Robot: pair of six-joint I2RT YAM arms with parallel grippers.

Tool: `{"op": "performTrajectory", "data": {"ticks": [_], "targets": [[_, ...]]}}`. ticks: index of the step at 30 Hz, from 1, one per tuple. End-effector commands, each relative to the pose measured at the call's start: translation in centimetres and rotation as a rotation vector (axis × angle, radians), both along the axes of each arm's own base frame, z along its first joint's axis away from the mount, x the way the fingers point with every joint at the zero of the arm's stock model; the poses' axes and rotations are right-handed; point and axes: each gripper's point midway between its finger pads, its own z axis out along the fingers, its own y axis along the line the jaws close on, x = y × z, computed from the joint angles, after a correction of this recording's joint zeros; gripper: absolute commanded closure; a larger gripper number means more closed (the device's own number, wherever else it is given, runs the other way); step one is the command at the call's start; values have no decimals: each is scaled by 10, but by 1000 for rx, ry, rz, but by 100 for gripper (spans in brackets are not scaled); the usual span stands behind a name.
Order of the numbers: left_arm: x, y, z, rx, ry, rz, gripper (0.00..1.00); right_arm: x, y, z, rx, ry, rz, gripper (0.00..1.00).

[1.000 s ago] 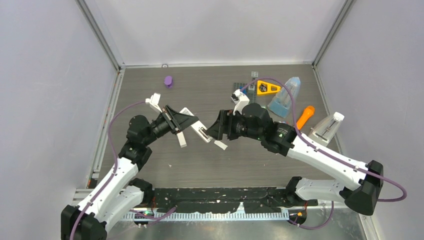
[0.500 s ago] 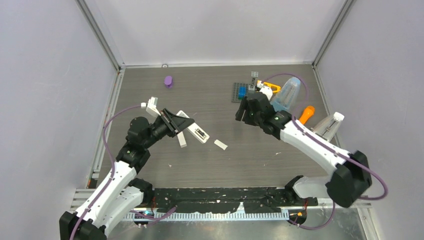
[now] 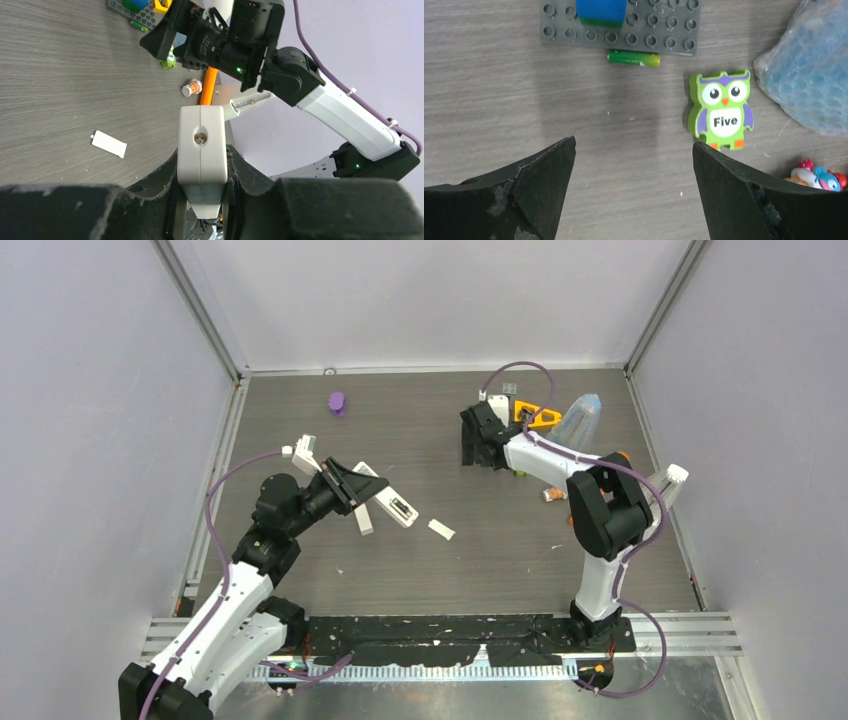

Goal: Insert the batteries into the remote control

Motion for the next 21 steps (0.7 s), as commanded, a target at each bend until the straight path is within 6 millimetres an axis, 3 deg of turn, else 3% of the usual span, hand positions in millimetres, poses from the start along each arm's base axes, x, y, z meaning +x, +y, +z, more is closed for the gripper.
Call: {"op": "performTrajectory", "data": {"ticks": [1,10,21], "targets": [[0,1,8,-4,-39,0,100,36,-4,14,3,-81,-31,8],[1,2,6,-3,-37,9,100,58,-3,-13,67,-81,27,15],[4,1,6,-6,-30,11,100,67,-1,-36,91,-56,43,27]]}}
